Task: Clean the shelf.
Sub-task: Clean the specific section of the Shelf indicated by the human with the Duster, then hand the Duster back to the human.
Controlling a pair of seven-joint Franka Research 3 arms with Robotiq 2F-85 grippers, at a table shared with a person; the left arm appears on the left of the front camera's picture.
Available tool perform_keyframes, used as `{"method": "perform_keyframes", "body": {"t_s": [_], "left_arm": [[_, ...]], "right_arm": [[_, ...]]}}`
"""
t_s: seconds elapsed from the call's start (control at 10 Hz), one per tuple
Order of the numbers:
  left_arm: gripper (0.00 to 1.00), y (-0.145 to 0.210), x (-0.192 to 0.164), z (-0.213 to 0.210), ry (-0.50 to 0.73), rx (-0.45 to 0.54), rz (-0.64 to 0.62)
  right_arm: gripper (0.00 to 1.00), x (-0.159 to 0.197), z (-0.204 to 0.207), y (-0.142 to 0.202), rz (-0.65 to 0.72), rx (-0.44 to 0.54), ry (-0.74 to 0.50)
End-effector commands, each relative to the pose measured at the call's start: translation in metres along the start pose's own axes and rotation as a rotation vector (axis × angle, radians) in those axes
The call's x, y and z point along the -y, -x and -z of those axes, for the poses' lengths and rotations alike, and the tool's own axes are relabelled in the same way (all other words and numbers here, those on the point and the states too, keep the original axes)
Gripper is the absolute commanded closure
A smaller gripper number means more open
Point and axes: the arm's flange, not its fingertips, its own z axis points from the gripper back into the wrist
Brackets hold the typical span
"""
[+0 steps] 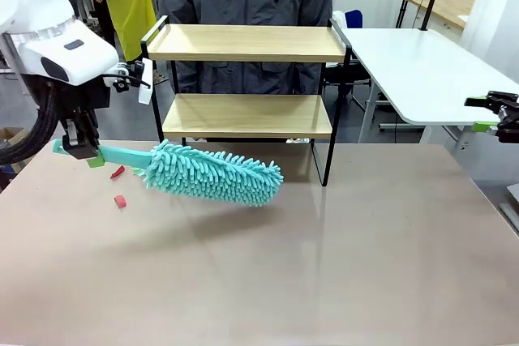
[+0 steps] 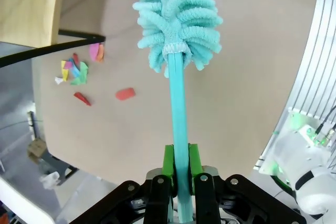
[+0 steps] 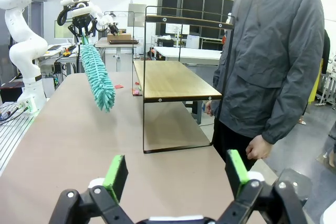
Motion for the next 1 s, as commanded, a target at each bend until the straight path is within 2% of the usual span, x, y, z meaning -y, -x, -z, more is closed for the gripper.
{"method": "perform_keyframes", "body": {"t_s": [0.0, 0.9], "left_arm": [[0.87, 0.0021, -0.0003, -0.0065, 0.009, -0.007, 0.004], [0.87, 0.0021, -0.0003, -0.0065, 0.009, -0.007, 0.004]], "right_arm": [[0.00, 0.0007, 0.0007, -0.0034, -0.006, -0.003, 0.002], [0.00, 0.0007, 0.0007, -0.0034, -0.006, -0.003, 0.002]]}}
